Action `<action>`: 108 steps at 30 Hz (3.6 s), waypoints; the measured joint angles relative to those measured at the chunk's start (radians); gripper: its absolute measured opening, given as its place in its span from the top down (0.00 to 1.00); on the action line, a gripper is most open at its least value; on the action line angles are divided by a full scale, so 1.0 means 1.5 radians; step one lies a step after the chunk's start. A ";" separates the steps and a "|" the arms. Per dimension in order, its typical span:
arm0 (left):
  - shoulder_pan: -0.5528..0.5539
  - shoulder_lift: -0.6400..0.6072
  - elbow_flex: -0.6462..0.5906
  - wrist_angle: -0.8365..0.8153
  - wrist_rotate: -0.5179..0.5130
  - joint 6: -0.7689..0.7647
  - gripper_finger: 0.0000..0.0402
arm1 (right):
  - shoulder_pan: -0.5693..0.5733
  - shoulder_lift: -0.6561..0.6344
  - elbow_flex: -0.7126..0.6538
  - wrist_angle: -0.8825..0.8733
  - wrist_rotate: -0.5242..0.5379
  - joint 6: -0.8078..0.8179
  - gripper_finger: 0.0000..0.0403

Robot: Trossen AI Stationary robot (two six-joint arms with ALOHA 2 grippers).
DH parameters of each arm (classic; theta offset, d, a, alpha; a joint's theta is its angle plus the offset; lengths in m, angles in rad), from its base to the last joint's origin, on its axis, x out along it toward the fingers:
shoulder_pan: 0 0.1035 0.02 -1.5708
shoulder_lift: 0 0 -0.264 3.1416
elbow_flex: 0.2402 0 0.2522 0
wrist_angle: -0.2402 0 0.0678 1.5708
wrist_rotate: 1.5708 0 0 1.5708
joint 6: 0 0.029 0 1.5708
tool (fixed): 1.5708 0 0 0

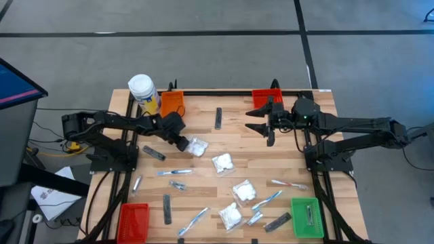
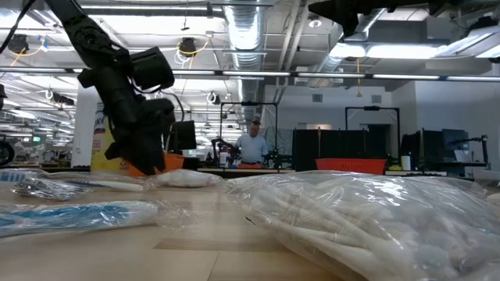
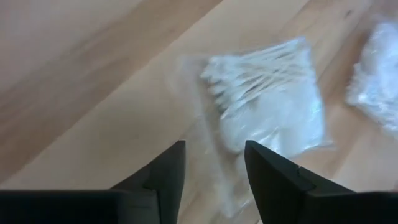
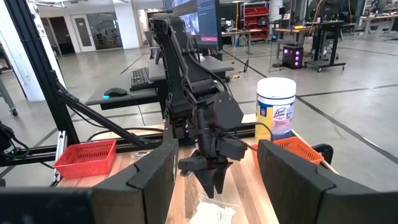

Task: Pick & Place Travel size toiletries
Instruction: Put the cotton pack into the top red bin

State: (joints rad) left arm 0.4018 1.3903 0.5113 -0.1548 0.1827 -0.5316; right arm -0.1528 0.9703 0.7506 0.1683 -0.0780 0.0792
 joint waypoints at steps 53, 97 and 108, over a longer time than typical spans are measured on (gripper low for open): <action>-0.008 0.124 -0.026 0.244 0.145 -0.004 0.96 | -0.009 0.000 0.000 -0.005 0.000 0.000 0.47; -0.134 -0.082 0.280 0.029 0.139 0.216 1.00 | 0.017 0.166 0.025 0.042 0.000 -0.065 0.47; -0.136 -0.074 0.273 -0.032 0.138 0.247 1.00 | 0.044 0.279 0.150 -0.098 -0.001 -0.072 0.47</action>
State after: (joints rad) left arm 0.1978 1.2793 0.9205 -0.2021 0.3897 -0.1612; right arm -0.0868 1.3892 0.9759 0.0213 -0.0791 -0.0290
